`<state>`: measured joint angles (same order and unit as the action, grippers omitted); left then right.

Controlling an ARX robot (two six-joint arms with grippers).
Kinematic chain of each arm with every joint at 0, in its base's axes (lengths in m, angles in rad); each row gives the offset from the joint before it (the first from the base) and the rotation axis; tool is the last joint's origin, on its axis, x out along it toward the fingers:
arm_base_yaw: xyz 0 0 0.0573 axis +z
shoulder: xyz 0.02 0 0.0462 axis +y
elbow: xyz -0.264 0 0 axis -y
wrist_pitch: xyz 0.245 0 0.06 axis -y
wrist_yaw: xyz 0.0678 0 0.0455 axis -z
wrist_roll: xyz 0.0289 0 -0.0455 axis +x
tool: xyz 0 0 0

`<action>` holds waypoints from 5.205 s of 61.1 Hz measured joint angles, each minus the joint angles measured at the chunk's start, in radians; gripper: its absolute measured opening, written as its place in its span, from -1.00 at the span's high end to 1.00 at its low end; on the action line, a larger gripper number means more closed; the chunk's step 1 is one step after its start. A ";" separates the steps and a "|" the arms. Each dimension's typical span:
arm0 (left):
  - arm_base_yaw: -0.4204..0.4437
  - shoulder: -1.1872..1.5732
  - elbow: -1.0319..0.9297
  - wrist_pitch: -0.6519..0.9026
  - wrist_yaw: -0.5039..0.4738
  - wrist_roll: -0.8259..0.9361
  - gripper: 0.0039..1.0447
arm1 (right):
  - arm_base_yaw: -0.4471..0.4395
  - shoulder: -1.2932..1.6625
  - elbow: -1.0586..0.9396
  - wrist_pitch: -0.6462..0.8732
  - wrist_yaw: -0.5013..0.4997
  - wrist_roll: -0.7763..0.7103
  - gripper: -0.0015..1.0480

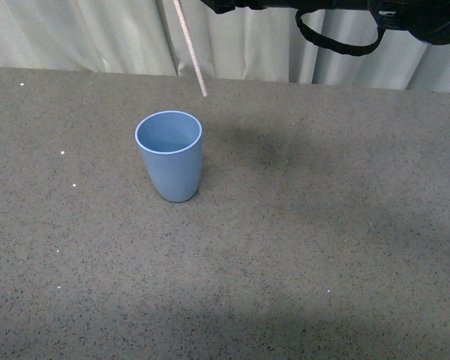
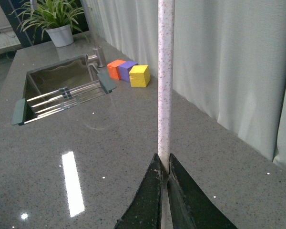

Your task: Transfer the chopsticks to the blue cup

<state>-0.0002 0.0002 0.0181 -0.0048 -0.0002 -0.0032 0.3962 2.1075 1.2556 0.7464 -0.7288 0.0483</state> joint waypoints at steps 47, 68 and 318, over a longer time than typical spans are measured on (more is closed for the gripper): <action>0.000 0.000 0.000 0.000 0.000 0.000 -0.88 | 0.057 0.162 0.077 -0.031 -0.040 0.021 0.98; 0.000 0.000 0.000 0.000 0.000 0.000 -0.88 | 0.060 0.213 0.125 -0.109 -0.023 -0.035 0.98; 0.000 0.000 0.000 0.000 0.000 0.000 -0.88 | -0.394 -2.103 -1.250 -0.745 0.727 -0.049 -0.17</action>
<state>-0.0002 0.0002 0.0181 -0.0048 -0.0002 -0.0032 0.0025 0.0044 0.0051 0.0017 -0.0017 -0.0006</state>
